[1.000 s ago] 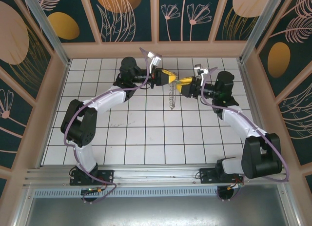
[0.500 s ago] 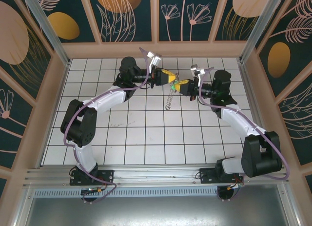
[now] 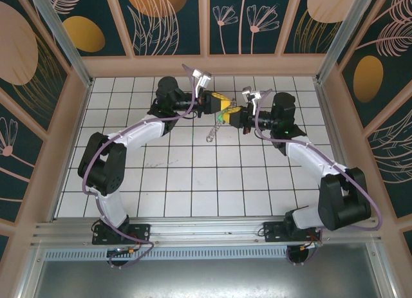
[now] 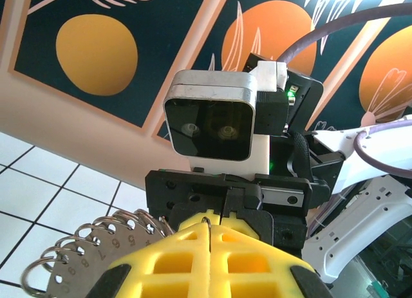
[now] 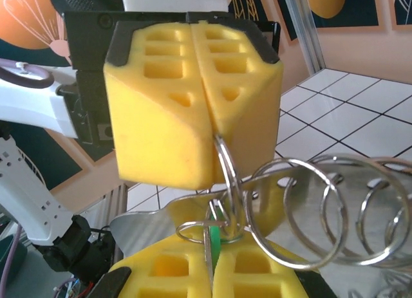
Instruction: Put the keys on the keyring
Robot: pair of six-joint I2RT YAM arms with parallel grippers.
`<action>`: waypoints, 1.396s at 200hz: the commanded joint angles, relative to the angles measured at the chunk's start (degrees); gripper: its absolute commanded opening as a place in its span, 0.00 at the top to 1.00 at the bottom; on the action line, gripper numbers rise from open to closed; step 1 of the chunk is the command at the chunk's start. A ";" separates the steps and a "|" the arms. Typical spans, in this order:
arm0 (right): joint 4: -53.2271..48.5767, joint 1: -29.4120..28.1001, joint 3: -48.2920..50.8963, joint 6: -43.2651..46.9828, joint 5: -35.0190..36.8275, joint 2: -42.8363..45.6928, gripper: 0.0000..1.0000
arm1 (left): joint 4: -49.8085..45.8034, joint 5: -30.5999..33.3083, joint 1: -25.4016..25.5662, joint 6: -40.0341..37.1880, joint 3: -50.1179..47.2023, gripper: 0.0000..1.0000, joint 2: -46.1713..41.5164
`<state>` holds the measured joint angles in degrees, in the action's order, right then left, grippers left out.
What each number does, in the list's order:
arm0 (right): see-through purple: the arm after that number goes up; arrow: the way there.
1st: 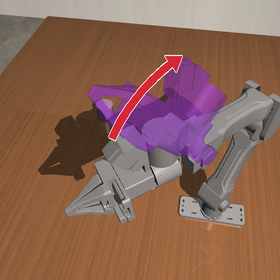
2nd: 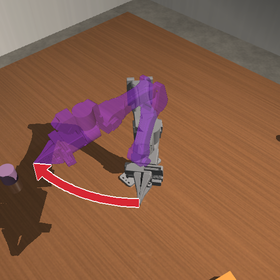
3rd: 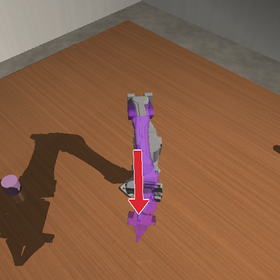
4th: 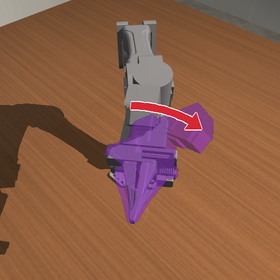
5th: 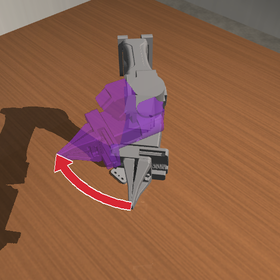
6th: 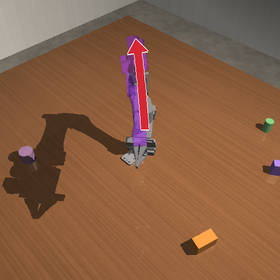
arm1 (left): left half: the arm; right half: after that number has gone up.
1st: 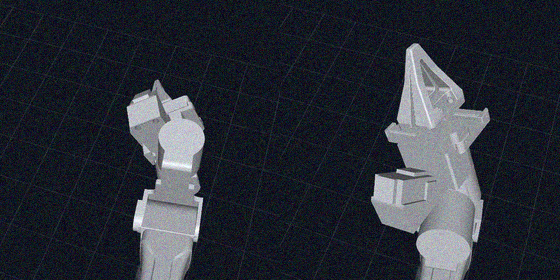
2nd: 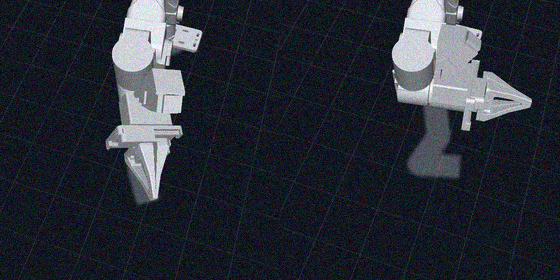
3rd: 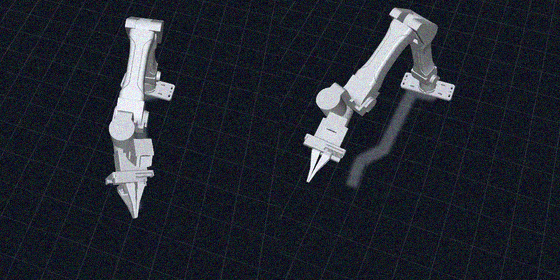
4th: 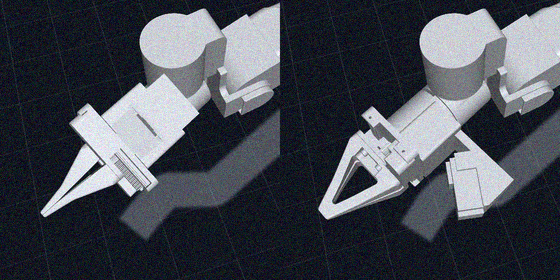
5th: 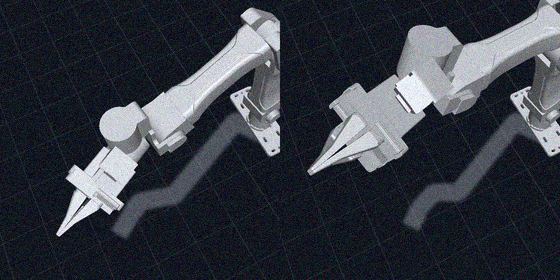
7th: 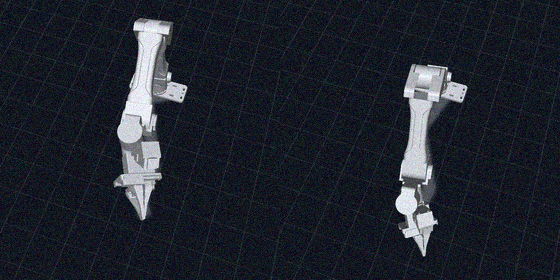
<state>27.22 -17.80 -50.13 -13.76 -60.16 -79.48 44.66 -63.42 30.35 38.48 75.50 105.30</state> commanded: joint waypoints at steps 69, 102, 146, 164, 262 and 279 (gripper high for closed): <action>16.02 -0.26 2.40 -9.86 8.70 0.07 1.00 | 9.52 3.20 0.67 2.89 -3.38 1.00 -3.26; 19.96 0.38 5.30 -11.99 12.17 1.37 1.00 | 10.31 3.78 0.63 3.31 -4.29 1.00 -3.76; 22.95 -0.47 3.31 -14.62 10.72 -1.53 1.00 | 12.61 3.72 0.70 4.93 -5.01 1.00 -3.45; 18.94 -1.72 1.15 -12.10 9.98 -2.21 1.00 | 13.18 4.21 0.76 5.41 -5.28 1.00 -3.43; 14.00 -2.03 3.52 -11.21 14.85 1.77 1.00 | 32.27 12.44 0.70 21.74 -8.47 1.00 0.78; 15.34 -1.84 4.38 -12.37 16.98 2.13 1.00 | 35.13 13.69 0.76 23.83 -9.20 1.00 1.52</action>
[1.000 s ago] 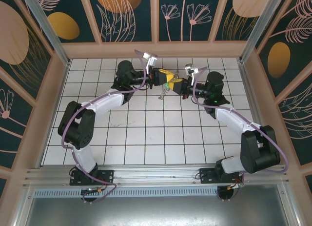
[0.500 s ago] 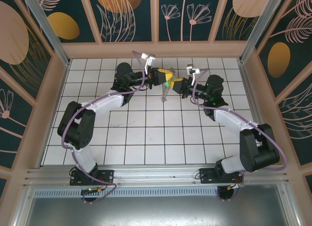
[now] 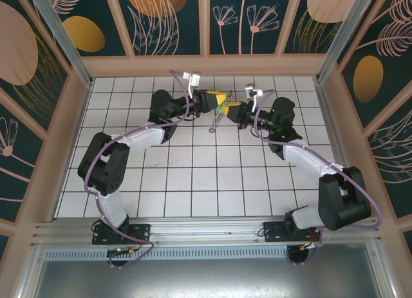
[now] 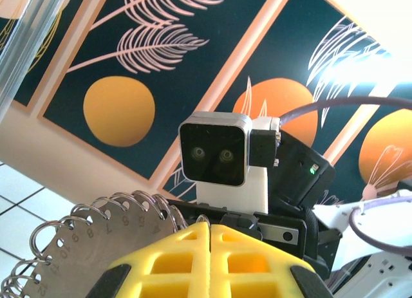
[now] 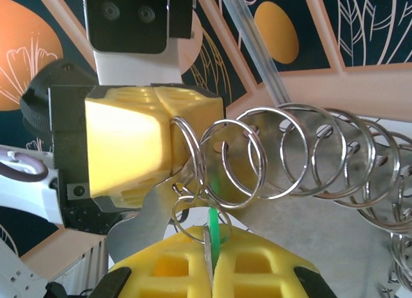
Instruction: Put the keys on the keyring
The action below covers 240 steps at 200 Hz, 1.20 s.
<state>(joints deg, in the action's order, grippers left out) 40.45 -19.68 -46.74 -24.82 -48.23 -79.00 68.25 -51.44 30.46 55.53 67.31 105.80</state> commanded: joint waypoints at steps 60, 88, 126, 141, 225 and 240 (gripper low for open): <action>5.40 0.52 1.23 -3.43 8.85 2.05 1.00 | 15.00 5.98 1.21 9.51 -3.26 1.00 1.14; 5.81 0.28 -0.76 -4.03 6.59 0.67 1.00 | 15.61 7.00 1.93 9.82 -3.56 1.00 1.58; 2.93 -2.24 -3.53 -1.61 2.44 -1.02 1.00 | 17.26 8.70 2.23 10.66 -3.85 1.00 2.43; 0.35 -3.52 -4.56 0.67 0.84 -1.23 1.00 | 17.52 8.81 2.27 10.96 -3.68 1.00 2.77; -10.22 -4.31 -7.79 7.55 -2.14 -1.88 1.00 | 18.24 9.16 2.42 11.36 -3.41 1.00 3.40; -11.63 -4.14 -7.49 8.22 -2.13 -1.17 1.00 | 18.08 9.25 2.39 11.41 -3.24 1.00 3.40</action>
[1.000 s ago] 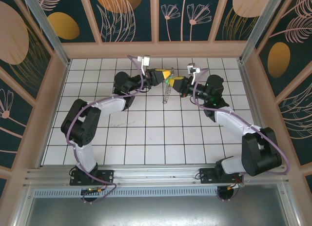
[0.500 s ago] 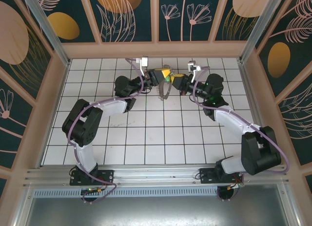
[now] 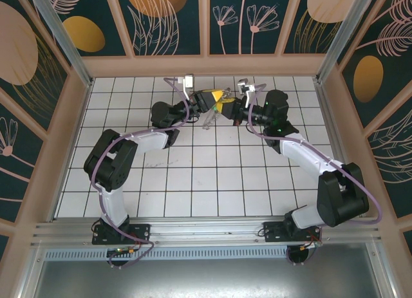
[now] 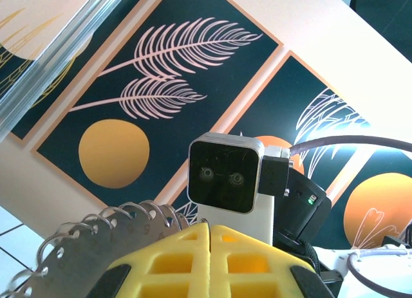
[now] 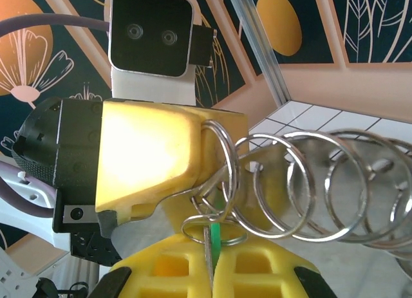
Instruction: Put the keys on the keyring
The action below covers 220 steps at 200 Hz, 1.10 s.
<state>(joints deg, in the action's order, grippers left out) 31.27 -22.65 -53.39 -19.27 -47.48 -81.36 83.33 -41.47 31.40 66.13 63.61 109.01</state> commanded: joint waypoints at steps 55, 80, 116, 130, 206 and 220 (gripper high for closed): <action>-5.94 0.43 4.14 3.67 -1.68 8.36 0.67 | 3.12 -0.89 1.55 0.84 1.24 1.00 0.67; -7.48 1.74 7.42 3.71 -0.68 13.54 0.62 | 3.33 -1.07 1.49 1.11 1.84 1.00 0.93; -7.29 5.29 12.17 0.95 2.17 21.96 0.61 | 3.54 -0.93 1.51 1.29 1.96 1.00 0.96; -4.20 6.89 13.69 -2.84 4.50 24.29 0.61 | 3.59 -0.67 1.52 1.38 1.86 1.00 0.92; 14.21 7.36 14.18 -23.81 12.88 20.30 0.72 | 3.57 0.46 1.52 1.82 1.63 1.00 0.76; 18.85 6.87 14.36 -27.03 12.77 18.05 0.71 | 3.59 0.66 1.52 1.90 1.69 1.00 0.85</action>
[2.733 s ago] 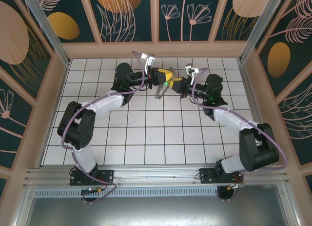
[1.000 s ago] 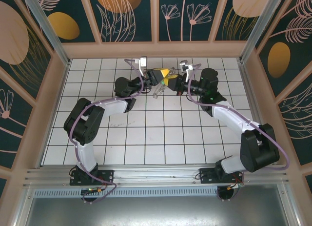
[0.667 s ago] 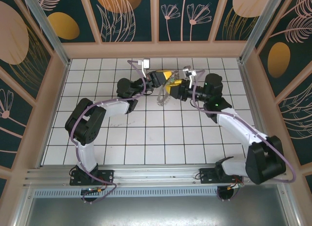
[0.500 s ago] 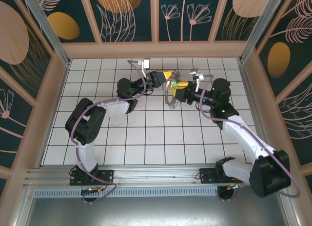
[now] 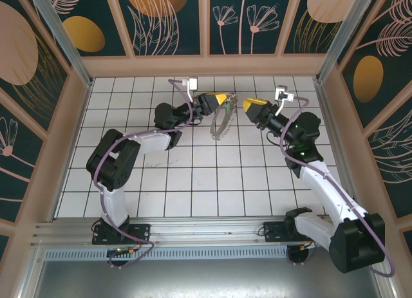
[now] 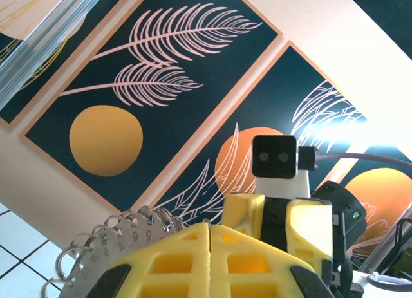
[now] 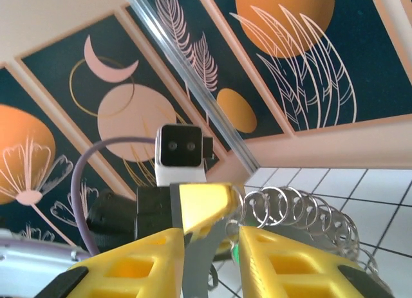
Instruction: Put the keys on the keyring
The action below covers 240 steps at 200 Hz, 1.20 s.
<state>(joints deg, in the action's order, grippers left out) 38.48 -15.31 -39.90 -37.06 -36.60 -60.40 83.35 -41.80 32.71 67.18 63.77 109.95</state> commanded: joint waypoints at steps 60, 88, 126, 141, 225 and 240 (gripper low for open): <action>19.70 -3.97 0.00 -14.35 3.29 -10.26 0.66 | 3.79 1.38 0.17 1.22 1.78 1.00 0.26; 21.98 -4.70 -0.09 -15.45 3.30 -12.51 0.68 | 4.01 1.40 0.18 1.38 1.80 1.00 0.27; 23.43 -5.70 -0.92 -15.99 2.90 -14.60 0.71 | 4.00 1.37 0.22 1.38 1.80 1.00 0.26; 23.46 -5.89 -1.19 -16.01 2.98 -15.09 0.71 | 4.07 1.29 0.23 1.46 1.80 1.00 0.17; 24.25 -6.30 -2.88 -16.12 2.50 -17.51 0.74 | 4.28 1.20 0.19 1.56 1.84 1.00 0.26; 24.19 -6.33 -3.07 -16.12 2.37 -17.79 0.77 | 4.36 1.21 0.23 1.58 1.80 1.00 0.25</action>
<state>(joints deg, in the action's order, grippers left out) 58.94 -21.12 -40.99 -52.95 -33.93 -77.56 83.37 -41.25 32.71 67.85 63.77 110.04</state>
